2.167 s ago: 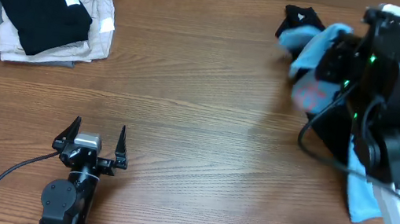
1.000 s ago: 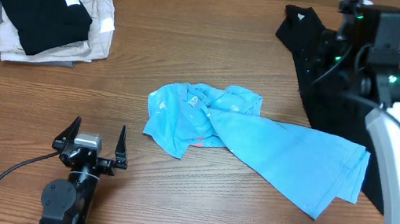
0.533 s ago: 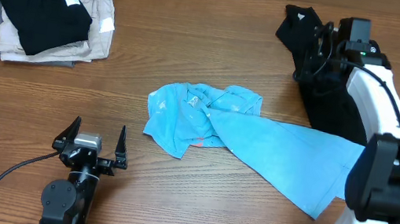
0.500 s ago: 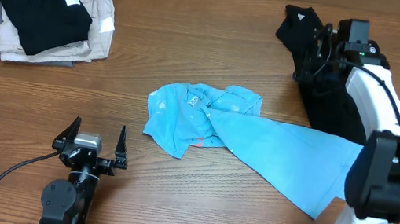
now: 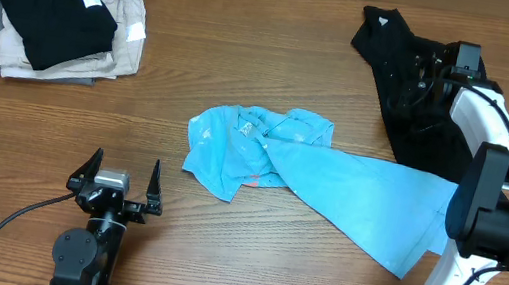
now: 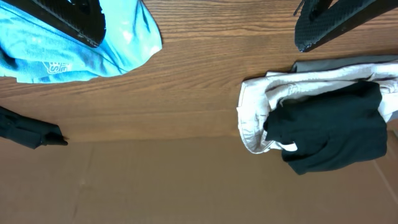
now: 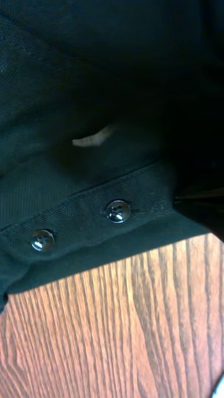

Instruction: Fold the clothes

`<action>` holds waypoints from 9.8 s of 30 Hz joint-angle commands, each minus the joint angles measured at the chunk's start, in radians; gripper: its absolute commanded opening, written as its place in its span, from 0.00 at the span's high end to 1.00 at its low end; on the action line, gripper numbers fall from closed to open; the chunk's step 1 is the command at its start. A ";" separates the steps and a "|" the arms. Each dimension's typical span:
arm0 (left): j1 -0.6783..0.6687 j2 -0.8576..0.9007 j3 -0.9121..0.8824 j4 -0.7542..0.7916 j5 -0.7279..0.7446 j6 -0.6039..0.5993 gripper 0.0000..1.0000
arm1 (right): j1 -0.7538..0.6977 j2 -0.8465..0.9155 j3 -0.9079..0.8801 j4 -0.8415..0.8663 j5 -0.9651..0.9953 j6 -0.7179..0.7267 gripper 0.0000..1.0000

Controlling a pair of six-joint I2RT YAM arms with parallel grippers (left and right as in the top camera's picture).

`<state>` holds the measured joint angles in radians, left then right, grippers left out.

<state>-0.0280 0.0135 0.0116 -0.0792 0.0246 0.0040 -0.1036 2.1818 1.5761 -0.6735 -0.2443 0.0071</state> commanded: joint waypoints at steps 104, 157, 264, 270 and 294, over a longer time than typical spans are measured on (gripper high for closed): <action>0.006 -0.009 -0.007 0.002 -0.009 0.019 0.00 | -0.500 -0.547 -0.747 -0.079 0.266 0.830 0.95; 0.006 -0.009 -0.007 0.002 -0.009 0.019 0.00 | -0.315 -0.909 -0.405 -0.395 0.200 0.703 0.00; -0.157 1.540 0.842 -0.410 0.193 -0.179 0.00 | -0.133 -0.911 -0.528 -0.454 0.216 0.673 0.00; -0.192 1.641 0.842 -0.383 0.205 -0.168 0.00 | -0.133 -0.911 -0.528 -0.454 0.217 0.673 0.00; -0.195 1.686 0.863 -0.397 0.182 -0.177 0.79 | -0.133 -0.911 -0.528 -0.450 0.217 0.669 0.00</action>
<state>-0.2214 1.6882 0.8581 -0.4606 0.2157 -0.1604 -0.2359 1.2736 1.0489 -1.1267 -0.0364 0.6800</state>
